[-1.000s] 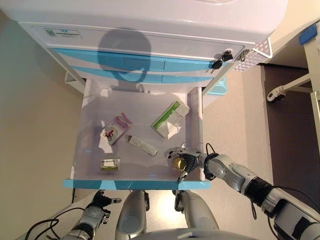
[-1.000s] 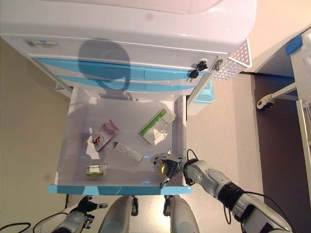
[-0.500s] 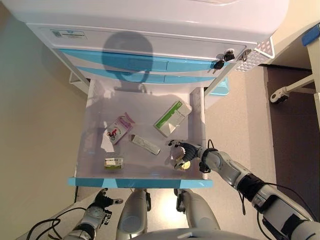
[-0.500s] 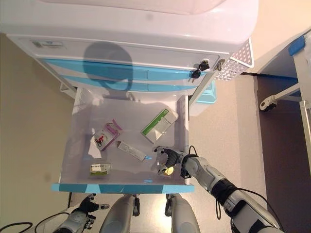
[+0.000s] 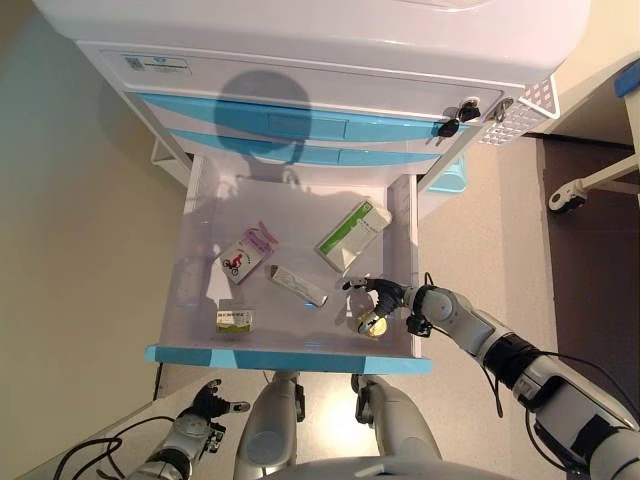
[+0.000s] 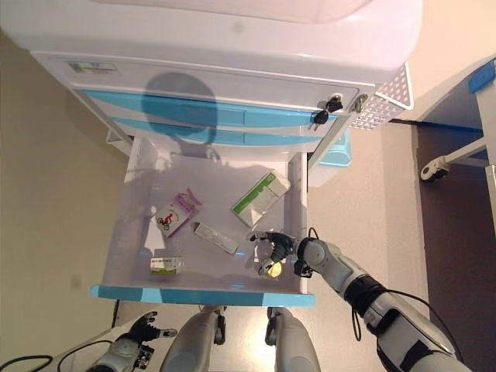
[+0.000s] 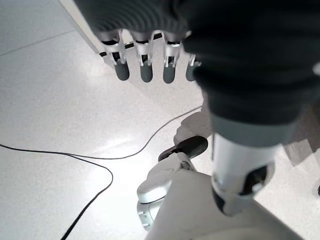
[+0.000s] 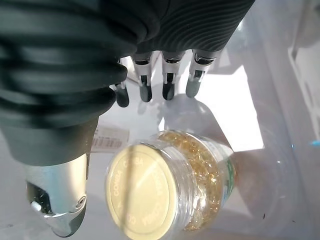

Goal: Open the drawer and pick up the medicine

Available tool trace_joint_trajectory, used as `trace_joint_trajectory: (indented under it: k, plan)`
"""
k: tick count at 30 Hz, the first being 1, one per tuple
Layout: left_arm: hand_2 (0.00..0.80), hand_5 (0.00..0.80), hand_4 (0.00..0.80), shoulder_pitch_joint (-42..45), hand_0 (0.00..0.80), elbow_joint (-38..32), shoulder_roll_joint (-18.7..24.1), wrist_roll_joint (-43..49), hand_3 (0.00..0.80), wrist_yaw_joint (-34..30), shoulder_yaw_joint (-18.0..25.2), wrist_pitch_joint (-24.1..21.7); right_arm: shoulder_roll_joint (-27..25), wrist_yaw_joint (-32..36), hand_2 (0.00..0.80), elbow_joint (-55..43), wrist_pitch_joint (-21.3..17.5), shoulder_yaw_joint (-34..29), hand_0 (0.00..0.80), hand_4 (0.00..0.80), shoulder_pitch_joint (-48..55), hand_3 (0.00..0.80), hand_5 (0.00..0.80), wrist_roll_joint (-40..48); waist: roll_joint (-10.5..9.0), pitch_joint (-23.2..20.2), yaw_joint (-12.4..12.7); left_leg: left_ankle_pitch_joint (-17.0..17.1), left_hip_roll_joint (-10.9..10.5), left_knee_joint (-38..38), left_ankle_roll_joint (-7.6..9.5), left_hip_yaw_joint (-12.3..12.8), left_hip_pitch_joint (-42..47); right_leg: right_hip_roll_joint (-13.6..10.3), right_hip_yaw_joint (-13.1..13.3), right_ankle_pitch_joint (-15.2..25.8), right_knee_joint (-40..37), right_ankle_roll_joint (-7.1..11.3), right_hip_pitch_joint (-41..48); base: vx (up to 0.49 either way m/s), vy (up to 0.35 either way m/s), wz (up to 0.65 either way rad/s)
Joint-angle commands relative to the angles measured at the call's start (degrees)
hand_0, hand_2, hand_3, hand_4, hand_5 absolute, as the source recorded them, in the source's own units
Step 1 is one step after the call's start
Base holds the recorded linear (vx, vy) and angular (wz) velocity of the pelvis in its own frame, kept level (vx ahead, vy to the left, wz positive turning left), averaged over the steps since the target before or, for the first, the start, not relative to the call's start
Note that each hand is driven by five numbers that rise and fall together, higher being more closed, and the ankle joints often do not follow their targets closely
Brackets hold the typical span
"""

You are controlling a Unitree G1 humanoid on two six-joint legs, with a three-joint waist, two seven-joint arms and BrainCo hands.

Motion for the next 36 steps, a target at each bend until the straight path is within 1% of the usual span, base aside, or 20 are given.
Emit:
trace_joint_trajectory:
  k: [1, 3, 4, 5, 6, 7, 8, 9, 11, 16, 19, 22, 25, 33, 36]
  plan:
    - [0.000, 0.000, 0.000, 0.53, 0.000, 0.76, 0.13, -0.93, 0.000, -0.06, -0.43, 0.03, -1.56, 0.76, 0.000, -1.85, 0.03, 1.71, 0.000, 0.000, 0.98, 0.000, 0.000, -4.75, -2.23, -1.82, -0.54, -0.73, -2.44, 0.58, 0.22, -0.18, -1.95, -1.72, 1.81, 8.02, -1.95, 2.74, -4.61, 0.000, 0.000, 0.00]
    - [0.000, 0.000, 0.000, 0.40, 0.000, 0.71, 0.16, -0.83, 0.000, -0.04, -0.20, 0.21, -1.77, 0.94, 0.000, -3.24, -0.32, 2.21, 0.000, 0.000, 1.20, 0.000, 0.000, -8.61, -2.14, -1.70, -0.65, -0.80, -2.43, 0.67, 0.20, -0.13, -2.04, -1.71, 1.78, 7.98, -1.84, 2.74, -4.74, 0.000, 0.000, 0.00]
    - [0.000, 0.000, 0.000, 0.40, 0.000, 0.71, 0.16, -0.83, 0.000, -0.04, -0.21, 0.21, -1.77, 0.94, 0.000, -3.24, -0.32, 2.21, 0.000, 0.000, 1.20, 0.000, 0.000, -8.61, -2.14, -1.70, -0.65, -0.80, -2.43, 0.67, 0.20, -0.13, -2.04, -1.71, 1.78, 7.98, -1.84, 2.74, -4.74, 0.000, 0.000, 0.00]
    - [0.000, 0.000, 0.000, 0.30, 0.000, 0.78, 0.11, -0.72, 0.000, 0.03, -0.07, 0.29, -1.79, 0.88, 0.000, -3.99, -0.57, 2.54, 0.000, 0.000, 1.38, 0.000, 0.000, -10.90, -2.13, -1.66, -0.70, -0.83, -2.44, 0.69, 0.20, -0.07, -2.04, -1.71, 1.81, 7.96, -1.84, 2.72, -4.70, 0.000, 0.000, 0.00]
    - [0.000, 0.000, 0.000, 0.04, 0.000, 0.80, 0.07, -0.73, 0.000, 0.28, 0.26, 0.43, -1.83, 0.90, 0.000, -5.68, -1.19, 3.23, 0.000, 0.000, 1.95, 0.000, 0.000, -15.34, -2.14, -1.42, -0.86, -0.88, -2.47, 0.62, 0.20, 0.00, -2.04, -1.64, 1.93, 7.91, -1.84, 2.73, -4.71, 0.000, 0.000, 0.00]
    - [0.000, 0.000, 0.000, 0.05, 0.000, 0.80, 0.07, -0.73, 0.000, 0.28, 0.26, 0.43, -1.83, 0.91, 0.000, -5.71, -1.17, 3.21, 0.000, 0.000, 1.99, 0.000, 0.000, -15.40, -2.14, -1.42, -0.86, -0.88, -2.47, 0.61, 0.20, 0.00, -2.02, -1.65, 1.93, 7.91, -1.84, 2.73, -4.69, 0.000, 0.000, 0.00]
    - [0.000, 0.000, 0.000, -0.25, 0.000, 0.79, -0.02, -0.68, 0.000, 0.60, 0.51, 0.67, -1.27, 0.15, 0.000, -6.14, -1.63, 3.73, 0.000, 0.000, 2.82, 0.000, 0.000, -20.01, -2.09, -1.23, -0.92, -0.87, -2.53, 0.58, 0.19, -0.01, -2.05, -1.59, 1.99, 7.85, -1.79, 2.77, -4.75, 0.000, 0.000, 0.00]
    - [0.000, 0.000, 0.000, -0.25, 0.000, 0.79, -0.02, -0.68, 0.000, 0.60, 0.51, 0.67, -1.26, 0.15, 0.000, -6.13, -1.63, 3.73, 0.000, 0.000, 2.82, 0.000, 0.000, -20.02, -2.09, -1.23, -0.92, -0.87, -2.53, 0.58, 0.19, -0.01, -2.05, -1.59, 1.99, 7.85, -1.78, 2.77, -4.75, 0.000, 0.000, 0.00]
    - [0.000, 0.000, 0.000, -0.73, 0.000, 0.90, -0.21, -0.61, 0.000, 1.21, 0.87, 1.02, -0.44, -0.41, 0.000, -7.01, -2.16, 4.39, 0.000, 0.000, 3.63, 0.000, 0.000, -24.15, -2.02, -0.93, -1.04, -0.87, -2.53, 0.70, 0.13, -0.13, -2.15, -1.59, 2.05, 7.77, -1.72, 2.80, -4.82, 0.000, 0.000, 0.00]
    - [0.000, 0.000, 0.000, -1.29, 0.000, 1.23, -0.52, -0.58, 0.000, 1.98, 0.88, 1.41, 0.93, -1.67, 0.000, -6.56, -2.78, 6.13, 0.000, 0.000, 3.61, 0.000, 0.000, -30.52, -1.96, -0.66, -1.09, -0.94, -2.58, 0.72, 0.13, -0.23, -2.31, -1.57, 2.02, 7.71, -1.73, 2.85, -4.89, 0.000, 0.000, 0.00]
    - [0.000, 0.000, 0.000, -1.53, 0.000, 1.46, -0.59, -0.65, 0.000, 2.48, 0.97, 1.50, 1.34, -2.54, 0.000, -6.64, -2.92, 6.80, 0.000, 0.000, 3.08, 0.000, 0.000, -31.25, -2.02, -0.49, -1.15, -0.98, -2.53, 0.76, 0.13, -0.28, -2.30, -1.59, 2.13, 7.73, -1.71, 2.87, -4.90, 0.000, 0.000, 0.00]
    - [0.000, 0.000, 0.000, -1.75, 0.000, 1.60, -0.58, -0.74, 0.000, 2.79, 1.30, 1.56, 1.17, -2.36, 0.000, -8.86, -3.16, 7.04, 0.000, 0.000, 2.41, 0.000, 0.000, -32.08, -2.13, -0.40, -1.21, -0.93, -2.50, 0.78, 0.12, -0.17, -2.43, -1.57, 2.28, 7.77, -1.66, 2.87, -5.05, 0.000, 0.000, 0.00]
    - [0.000, 0.000, 0.000, -1.98, 0.000, 1.68, -0.77, -0.76, 0.000, 3.21, 1.10, 1.41, 1.92, -3.57, 0.000, -7.84, -3.37, 7.85, 0.000, 0.000, 2.51, 0.000, 0.000, -34.06, -2.17, -0.25, -1.23, -0.94, -2.60, 0.57, 0.13, -0.22, -2.37, -1.55, 2.30, 7.80, -1.65, 2.92, -5.09, 0.000, 0.000, 0.00]
    - [0.000, 0.000, 0.000, -2.43, 0.000, 1.90, -1.29, -1.26, 0.000, 4.71, -0.37, 1.57, 6.77, -7.73, 0.000, 1.33, -1.53, 9.99, 0.000, 0.000, 1.66, 0.000, 0.000, -38.55, -1.91, 0.18, -1.07, -0.87, -2.74, 0.56, 0.15, -0.36, -2.52, -1.63, 2.37, 7.80, -1.51, 2.89, -5.29, 0.000, 0.000, 0.00]
    - [0.000, 0.000, 0.000, -2.62, 0.000, 2.04, -1.40, -1.69, 0.000, 4.92, -0.80, 1.47, 7.97, -8.56, 0.000, 3.49, -1.46, 10.87, 0.000, 0.000, 0.94, 0.000, 0.000, -39.80, -1.80, 0.27, -0.96, -0.92, -2.80, 0.64, 0.18, -0.40, -2.56, -1.68, 2.38, 7.80, -1.43, 2.85, -5.38, 0.000, 0.000, 0.00]
